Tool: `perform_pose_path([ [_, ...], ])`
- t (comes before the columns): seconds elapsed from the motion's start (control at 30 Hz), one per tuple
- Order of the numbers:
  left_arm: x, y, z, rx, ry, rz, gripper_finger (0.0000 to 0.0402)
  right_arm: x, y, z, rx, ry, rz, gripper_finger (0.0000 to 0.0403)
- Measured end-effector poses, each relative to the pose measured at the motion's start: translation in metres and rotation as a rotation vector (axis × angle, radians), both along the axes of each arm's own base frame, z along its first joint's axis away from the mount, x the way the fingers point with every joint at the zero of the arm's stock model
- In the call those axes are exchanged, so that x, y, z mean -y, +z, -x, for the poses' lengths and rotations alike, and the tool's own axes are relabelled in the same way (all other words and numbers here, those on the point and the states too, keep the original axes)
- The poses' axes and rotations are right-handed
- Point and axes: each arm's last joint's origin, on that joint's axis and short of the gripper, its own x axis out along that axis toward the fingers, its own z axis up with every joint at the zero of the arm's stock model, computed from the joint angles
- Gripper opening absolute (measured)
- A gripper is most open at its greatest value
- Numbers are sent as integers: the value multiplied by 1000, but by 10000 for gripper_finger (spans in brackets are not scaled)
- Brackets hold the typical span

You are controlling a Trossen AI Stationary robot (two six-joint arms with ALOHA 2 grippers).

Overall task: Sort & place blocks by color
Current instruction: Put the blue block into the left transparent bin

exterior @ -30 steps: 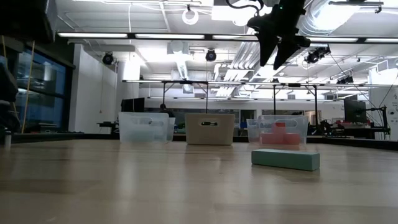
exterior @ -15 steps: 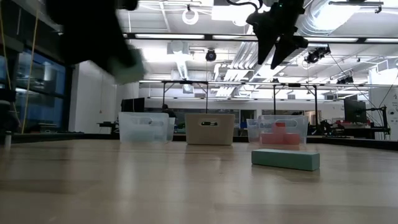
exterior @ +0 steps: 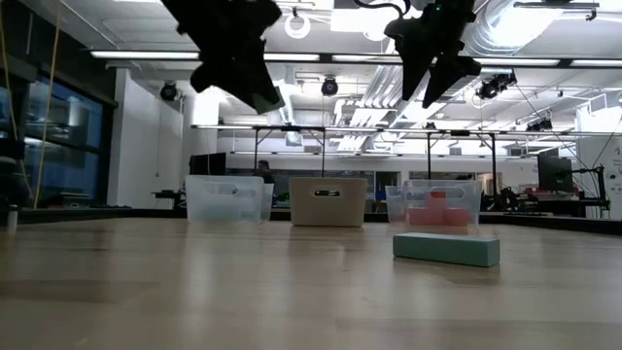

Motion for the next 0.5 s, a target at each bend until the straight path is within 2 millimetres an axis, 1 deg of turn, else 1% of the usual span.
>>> perform_pose_path([
  [0.1,-34,5,8,-20,25,-23,82,0,0,0,3,-2,1,222],
  [0.27,-82,3,23,-67,63,-29,82,0,0,0,11,-20,-5,222],
  [0.4,-110,-1,35,-96,86,-20,82,0,0,-1,24,-48,-15,222],
  [0.5,-125,-2,43,-121,104,-28,82,0,0,-1,32,-70,-23,222],
])
